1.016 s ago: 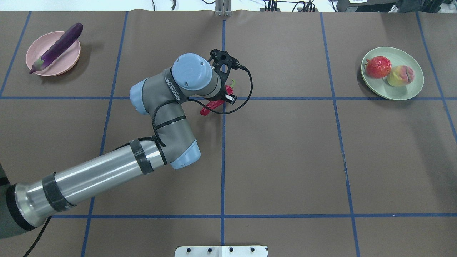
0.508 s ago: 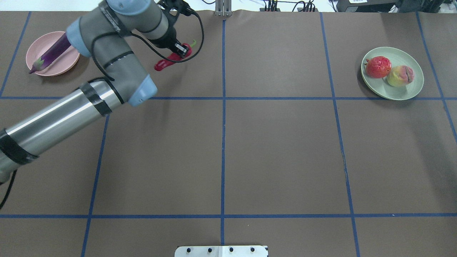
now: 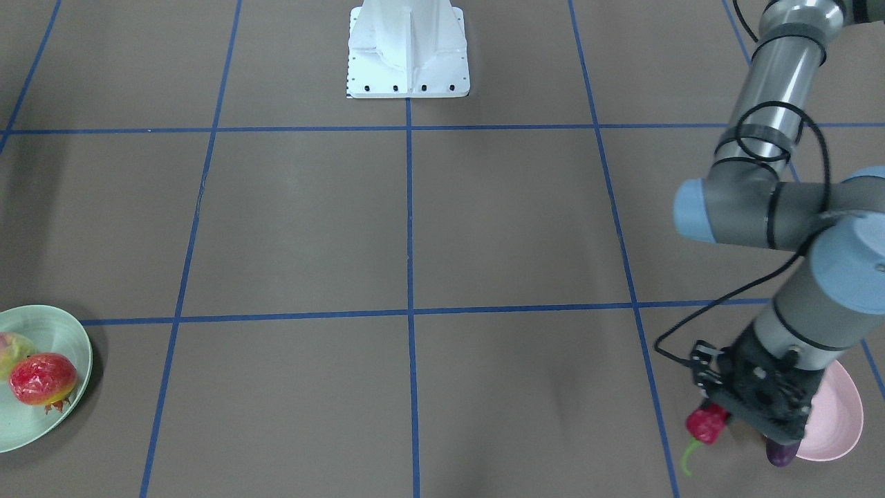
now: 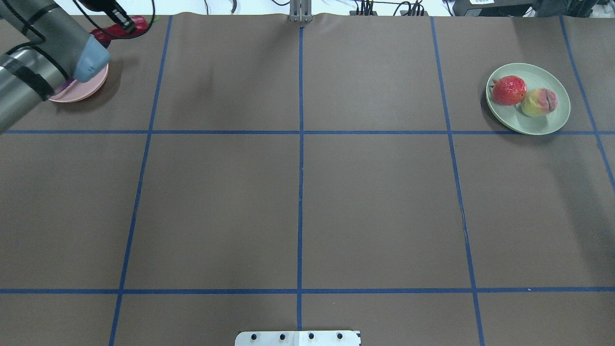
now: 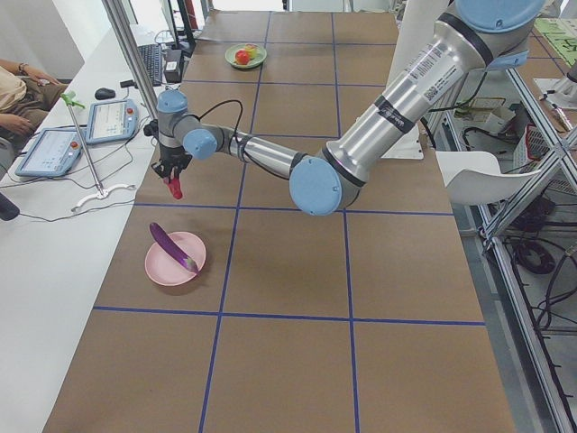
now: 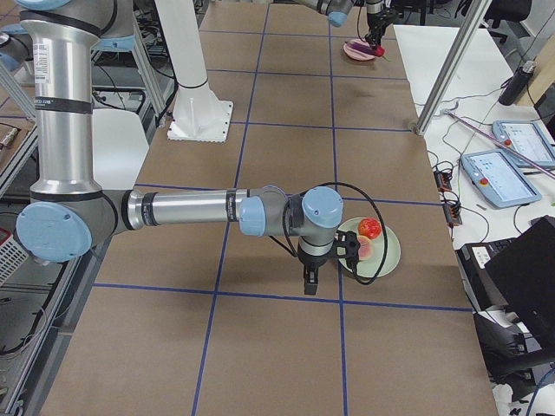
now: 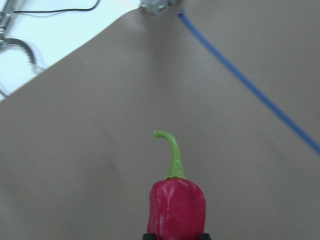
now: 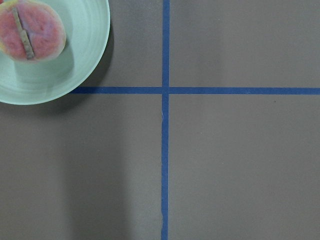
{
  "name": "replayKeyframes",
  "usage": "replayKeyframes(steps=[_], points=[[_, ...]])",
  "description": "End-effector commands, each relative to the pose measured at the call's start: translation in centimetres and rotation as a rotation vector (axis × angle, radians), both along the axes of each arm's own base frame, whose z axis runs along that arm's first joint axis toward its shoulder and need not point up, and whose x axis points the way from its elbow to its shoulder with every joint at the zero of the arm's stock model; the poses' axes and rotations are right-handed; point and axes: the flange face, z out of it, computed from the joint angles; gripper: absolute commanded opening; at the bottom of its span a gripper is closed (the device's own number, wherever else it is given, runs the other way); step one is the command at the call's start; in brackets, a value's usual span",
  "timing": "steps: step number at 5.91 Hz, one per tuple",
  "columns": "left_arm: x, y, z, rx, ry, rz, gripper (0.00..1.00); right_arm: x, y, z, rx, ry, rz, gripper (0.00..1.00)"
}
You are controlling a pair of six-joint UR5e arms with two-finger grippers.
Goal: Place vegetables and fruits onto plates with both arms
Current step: 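Carry the chili with the left gripper onto the pink plate and release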
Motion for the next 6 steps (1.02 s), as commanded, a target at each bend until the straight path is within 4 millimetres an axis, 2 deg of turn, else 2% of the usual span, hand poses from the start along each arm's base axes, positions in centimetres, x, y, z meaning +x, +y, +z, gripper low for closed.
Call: replayKeyframes(steps=[1,2,3,4,5,6], points=[[-11.3,-0.6,8.3,0.027,-0.164,-0.089,0.0,-0.1,-0.1,0.0,0.0,0.0,-0.001,1.0],[-11.6,-0.5,12.5,0.026,-0.201,-0.127,0.0,-0.1,-0.1,-0.1,0.003,0.0,-0.003,1.0],[-11.5,-0.2,13.4,0.0,-0.156,-0.203,0.18,-0.1,-0.1,0.0,0.002,0.0,-0.004,1.0],[-9.4,0.3,12.9,-0.01,-0.123,-0.224,0.36,-0.1,-0.1,-0.1,0.004,0.0,-0.004,1.0],[-4.2,1.5,13.1,-0.033,-0.08,-0.224,0.64,-0.1,-0.1,0.0,0.003,0.0,-0.005,1.0],[-1.3,2.5,13.0,-0.03,-0.041,-0.229,0.76,-0.1,-0.1,-0.1,0.005,0.0,-0.005,1.0]])
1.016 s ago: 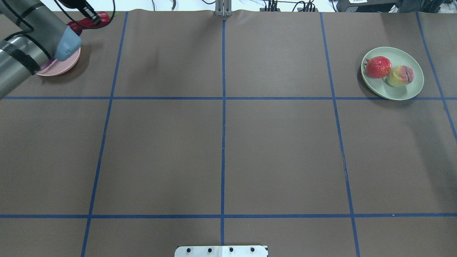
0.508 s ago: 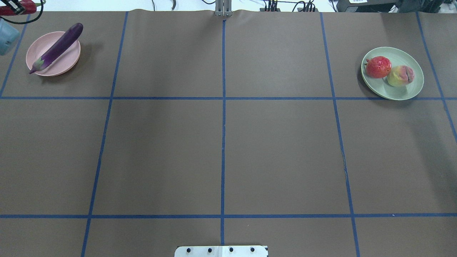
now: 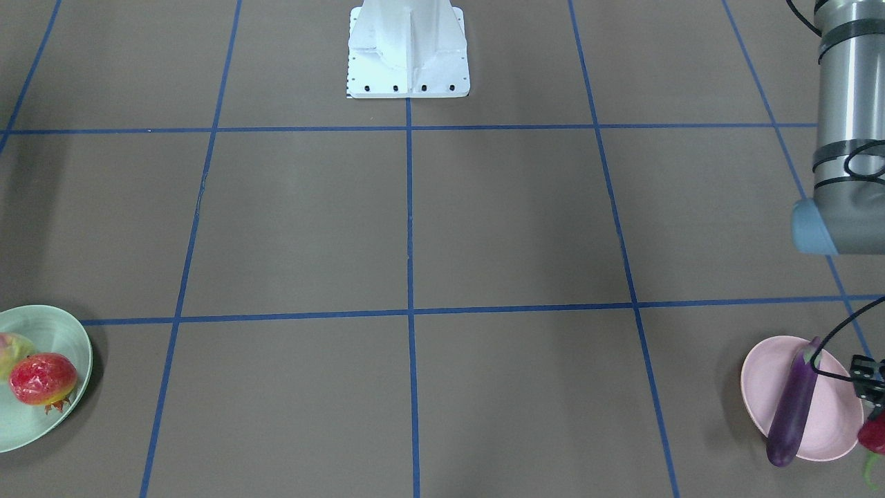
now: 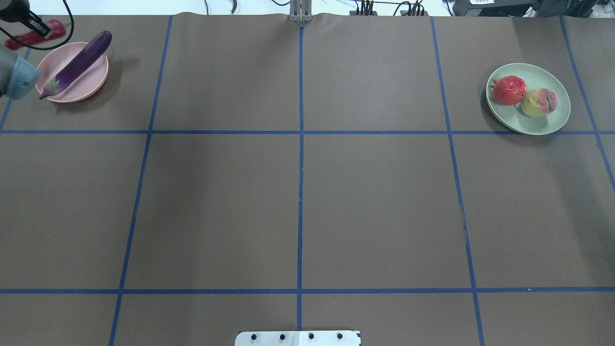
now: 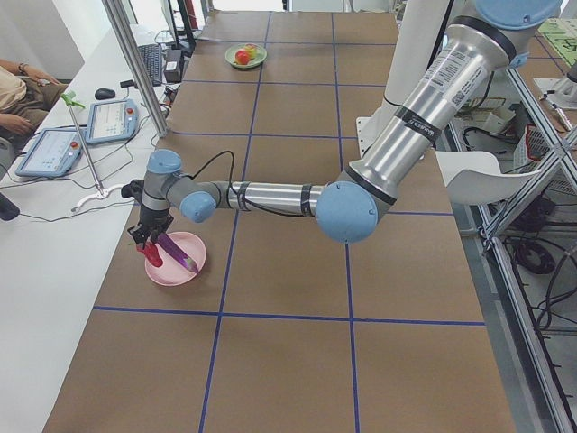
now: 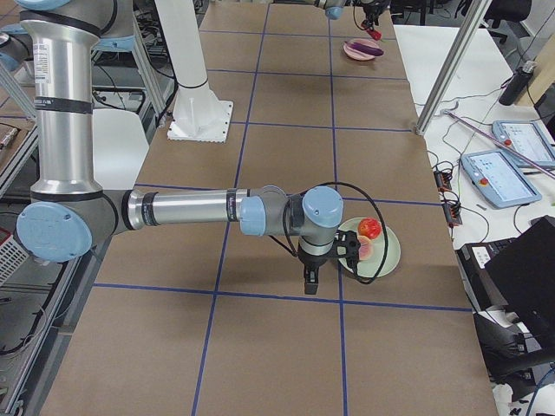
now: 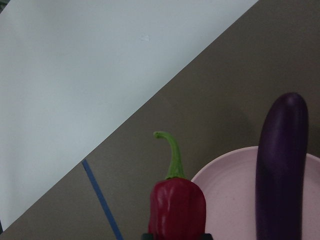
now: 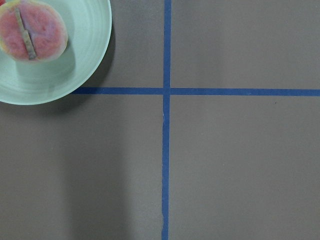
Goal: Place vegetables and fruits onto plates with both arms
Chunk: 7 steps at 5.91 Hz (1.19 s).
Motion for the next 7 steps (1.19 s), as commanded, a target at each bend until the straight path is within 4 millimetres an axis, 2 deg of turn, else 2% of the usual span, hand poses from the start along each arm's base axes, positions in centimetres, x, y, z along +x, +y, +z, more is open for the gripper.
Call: replayKeyframes(steps=[1,2,3,4,5,6,7], points=[[2.7,2.4,2.2,0.026,0.045,0.005,1.0,0.0,-0.1,0.0,0.002,0.0,-0.001,1.0],[2.3,3.1,2.4,0.056,0.063,0.008,1.0,0.0,-0.1,0.0,0.002,0.0,-0.001,1.0],[2.3,3.0,0.0,0.029,0.119,0.048,1.0,0.0,-0.1,0.0,0.002,0.0,-0.001,1.0],[-0.1,2.9,-4.2,-0.016,0.185,0.068,1.0,0.0,-0.1,-0.2,0.005,0.0,-0.001,1.0],[-5.1,3.3,-6.6,-0.082,0.252,0.059,1.0,0.0,-0.2,-0.2,0.004,0.0,0.0,1.0],[-10.9,4.1,-7.9,-0.139,0.293,0.056,1.0,0.0,-0.3,-0.4,0.008,0.001,0.001,1.0],[-15.9,6.3,-8.1,-0.202,0.285,0.008,1.0,0.0,-0.6,-0.6,0.011,0.001,0.002,1.0]])
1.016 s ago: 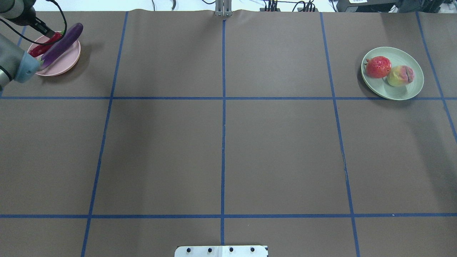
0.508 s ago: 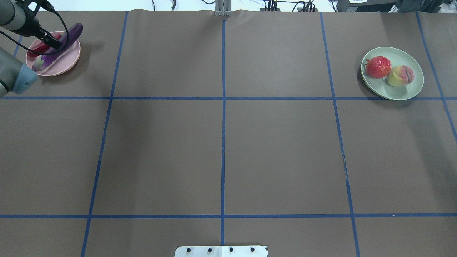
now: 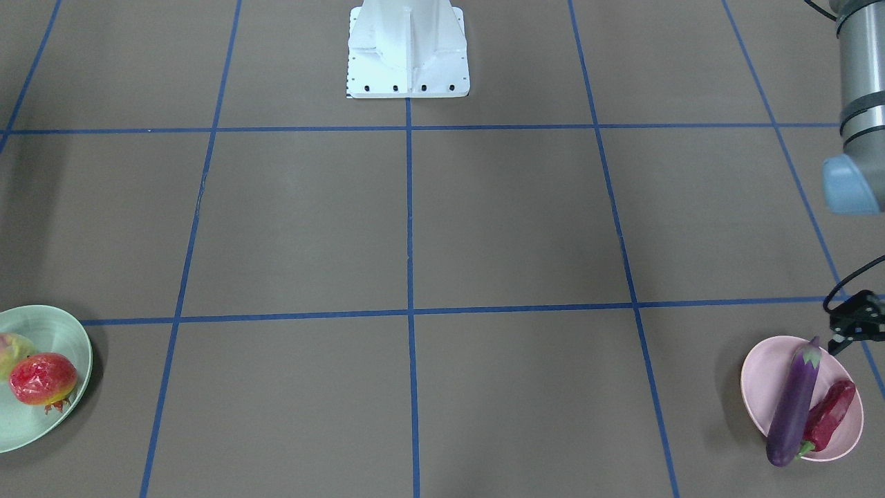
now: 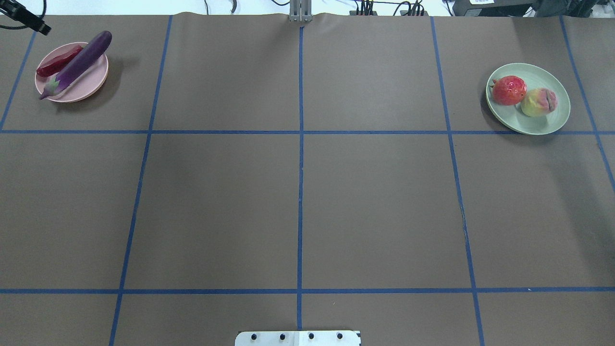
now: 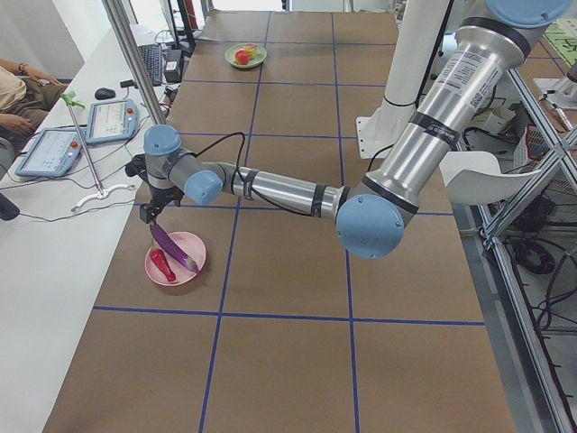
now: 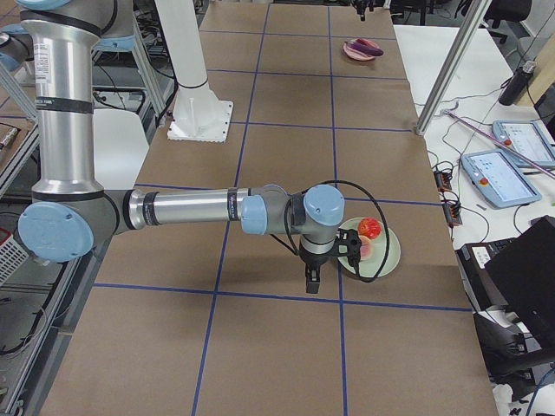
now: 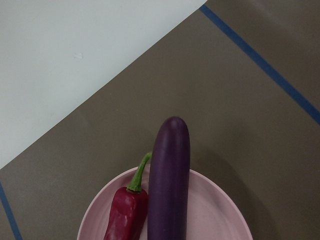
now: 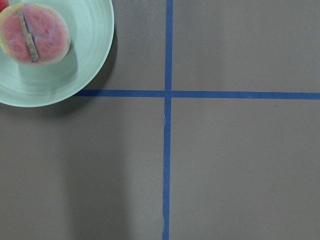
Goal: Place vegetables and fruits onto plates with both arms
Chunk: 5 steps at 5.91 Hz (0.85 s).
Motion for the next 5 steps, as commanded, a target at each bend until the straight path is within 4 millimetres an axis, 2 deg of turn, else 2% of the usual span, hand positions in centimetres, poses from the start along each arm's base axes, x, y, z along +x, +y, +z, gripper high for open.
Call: replayKeyframes(steps=[1,2,3,4,5], points=[[-7.7,6.7,4.6,-0.176,-0.012,-0.051,1.0,0.0,-0.2,-0.3,0.004,0.0,0.002,1.0],[-8.9,8.9,7.6,-0.245,-0.021,-0.058,1.0,0.0,-0.3,-0.3,0.005,0.0,0.001,1.0],[-11.5,13.1,11.2,-0.215,-0.035,-0.003,1.0,0.0,-0.4,-0.4,0.007,0.002,0.0,1.0],[-11.9,19.5,14.6,-0.252,-0.047,0.011,1.0,-0.1,-0.6,-0.6,0.012,0.003,-0.004,1.0],[-11.8,23.7,19.0,-0.344,-0.052,0.015,1.0,-0.1,-0.6,-0.8,0.017,0.003,-0.005,1.0]])
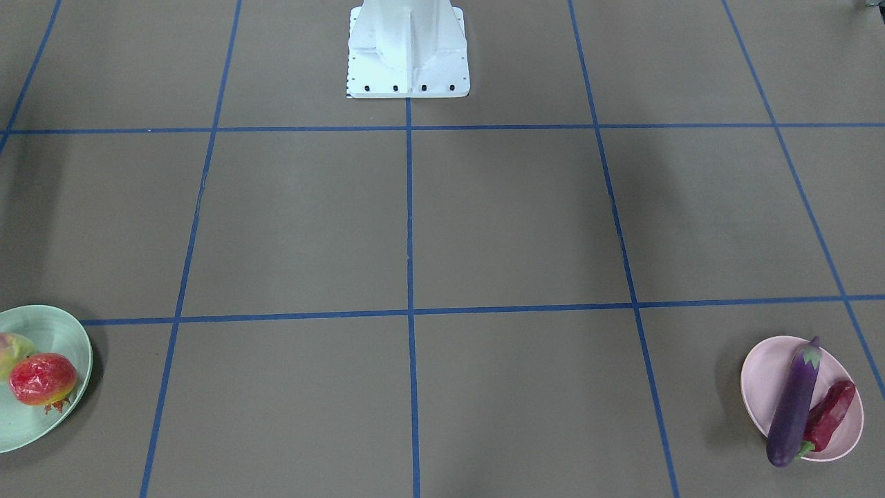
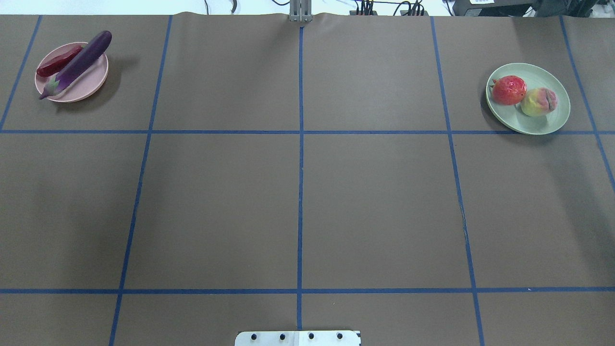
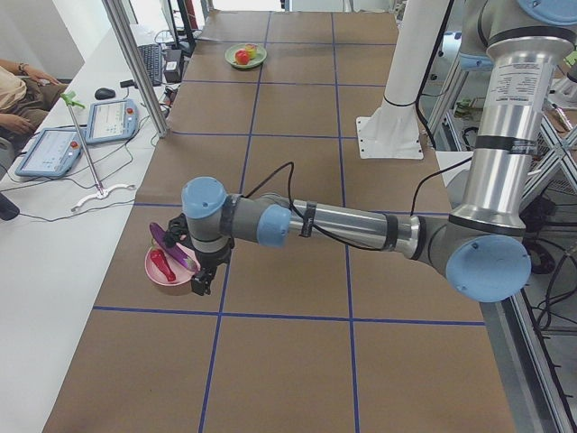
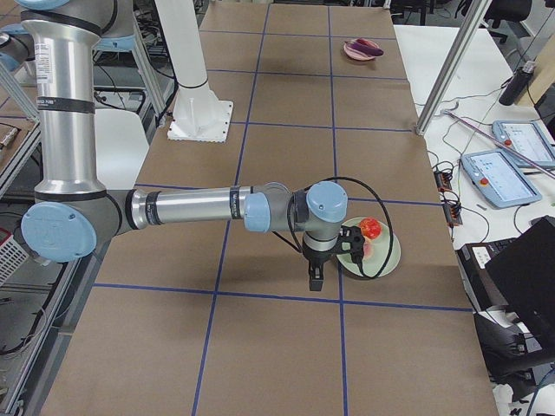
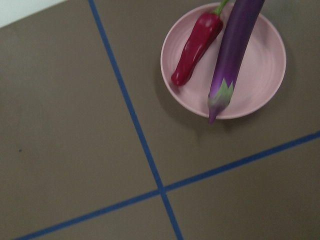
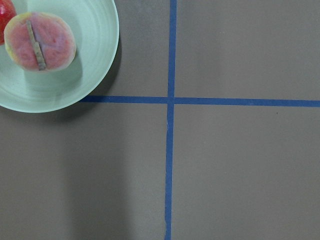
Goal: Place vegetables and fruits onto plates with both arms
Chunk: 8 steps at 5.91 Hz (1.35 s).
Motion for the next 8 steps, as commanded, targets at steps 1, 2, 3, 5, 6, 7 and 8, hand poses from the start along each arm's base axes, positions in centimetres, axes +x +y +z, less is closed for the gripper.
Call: replayKeyframes(steps=[1,2,3,5,6,7,8], points=[[-0.3,6.1,4.4,-0.079,0.003,0.008,1.0,0.0,-0.6,-0.6,0.013,0.02,-0.003,1.0],[-0.3,6.2,5.0,-0.099,0.0,0.006,1.0,0.2,-1.3,-1.2,0.008,0.061,-0.001,1.0],[-1.3,6.5,4.8,-0.096,0.001,-0.017,1.0,0.4,-2.6,-2.9,-0.043,0.065,0.0,1.0],[-1.5,6.5,4.1,-0.071,0.004,-0.019,1.0,0.4,-2.4,-3.2,-0.08,0.067,0.002,1.0],[-1.5,6.1,3.3,-0.048,-0.003,-0.015,1.0,0.4,-2.3,-3.0,-0.085,0.065,0.002,1.0],[-1.5,6.0,3.1,-0.029,-0.005,-0.014,1.0,0.4,-2.2,-2.9,-0.089,0.065,0.002,1.0],[-1.4,6.1,3.4,-0.03,-0.006,-0.013,1.0,0.4,-2.1,-2.8,-0.092,0.064,0.004,1.0]])
